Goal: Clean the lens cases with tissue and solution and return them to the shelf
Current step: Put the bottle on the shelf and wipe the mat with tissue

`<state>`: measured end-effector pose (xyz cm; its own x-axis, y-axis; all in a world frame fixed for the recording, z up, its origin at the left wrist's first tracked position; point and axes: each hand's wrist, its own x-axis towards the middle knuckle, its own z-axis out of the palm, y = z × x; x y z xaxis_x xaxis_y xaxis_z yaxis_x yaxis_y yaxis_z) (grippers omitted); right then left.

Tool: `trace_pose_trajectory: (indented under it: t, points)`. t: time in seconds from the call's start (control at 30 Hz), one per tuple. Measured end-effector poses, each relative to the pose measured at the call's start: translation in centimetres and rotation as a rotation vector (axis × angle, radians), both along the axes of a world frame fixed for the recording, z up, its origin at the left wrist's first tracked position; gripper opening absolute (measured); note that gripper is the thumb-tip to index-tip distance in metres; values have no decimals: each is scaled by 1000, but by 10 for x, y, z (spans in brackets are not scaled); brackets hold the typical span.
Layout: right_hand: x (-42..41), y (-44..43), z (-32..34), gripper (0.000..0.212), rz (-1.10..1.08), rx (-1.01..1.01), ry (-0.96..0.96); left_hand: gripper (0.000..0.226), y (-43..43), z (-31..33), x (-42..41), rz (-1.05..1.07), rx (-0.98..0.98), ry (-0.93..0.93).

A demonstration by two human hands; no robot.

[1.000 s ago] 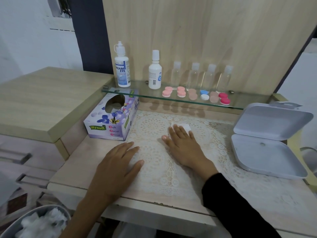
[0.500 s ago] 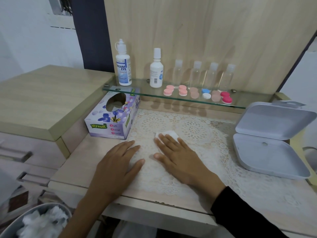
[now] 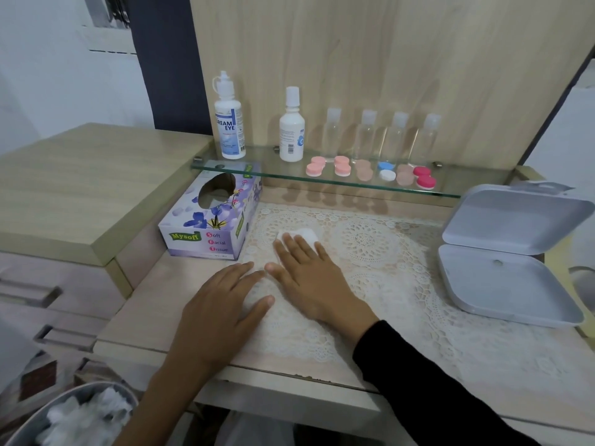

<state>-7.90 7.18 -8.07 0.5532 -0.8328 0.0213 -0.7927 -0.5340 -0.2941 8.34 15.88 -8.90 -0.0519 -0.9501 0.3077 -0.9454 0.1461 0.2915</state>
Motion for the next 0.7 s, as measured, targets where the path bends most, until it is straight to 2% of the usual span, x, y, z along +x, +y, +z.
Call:
trace_pose_trajectory:
  t: [0.27, 0.4, 0.5, 0.6, 0.7]
  points:
    - [-60, 76, 7, 65, 93, 26, 46, 69, 1, 0, 0, 8, -9, 27]
    - [-100, 79, 11, 64, -14, 32, 89, 68, 1, -1, 0, 2, -7, 27]
    - [-117, 62, 9, 74, -113, 26, 105, 67, 1, -1, 0, -2, -9, 22]
    - [-112, 36, 5, 80, -216, 28, 58, 67, 2, -1, -1, -3, -8, 10]
    - [-88, 16, 7, 75, -264, 72, 47, 66, 2, 0, -2, -2, -6, 7]
